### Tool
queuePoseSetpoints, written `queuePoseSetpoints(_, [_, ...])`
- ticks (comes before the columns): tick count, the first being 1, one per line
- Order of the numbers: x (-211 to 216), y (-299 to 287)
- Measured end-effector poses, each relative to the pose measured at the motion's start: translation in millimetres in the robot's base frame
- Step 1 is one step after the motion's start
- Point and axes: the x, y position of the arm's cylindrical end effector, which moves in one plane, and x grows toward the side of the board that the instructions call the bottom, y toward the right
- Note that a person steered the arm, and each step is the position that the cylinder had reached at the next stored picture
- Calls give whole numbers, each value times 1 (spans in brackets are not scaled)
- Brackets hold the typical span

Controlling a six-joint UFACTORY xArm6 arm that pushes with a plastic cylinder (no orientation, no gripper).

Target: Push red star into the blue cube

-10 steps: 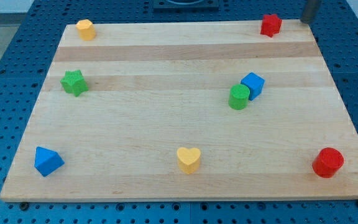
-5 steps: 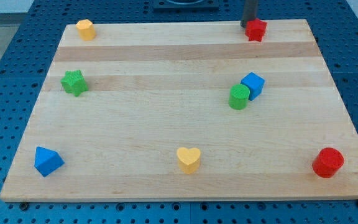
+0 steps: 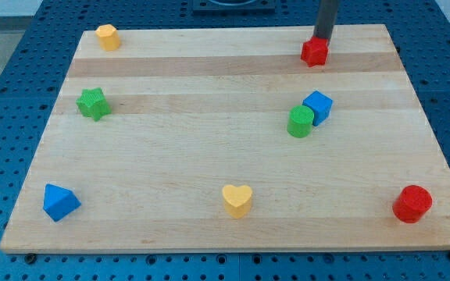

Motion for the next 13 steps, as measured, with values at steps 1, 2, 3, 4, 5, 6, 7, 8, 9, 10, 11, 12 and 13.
queuePoseSetpoints(1, [16, -6])
queuePoseSetpoints(2, [23, -28])
queuePoseSetpoints(3, [25, -57])
queuePoseSetpoints(4, [41, -61])
queuePoseSetpoints(5, [63, -61])
queuePoseSetpoints(6, [74, -60])
queuePoseSetpoints(7, [75, -58])
queuePoseSetpoints(8, [75, -50])
queuePoseSetpoints(9, [75, -41])
queuePoseSetpoints(10, [78, -35])
queuePoseSetpoints(11, [81, -29])
queuePoseSetpoints(12, [88, -26])
queuePoseSetpoints(13, [88, -20])
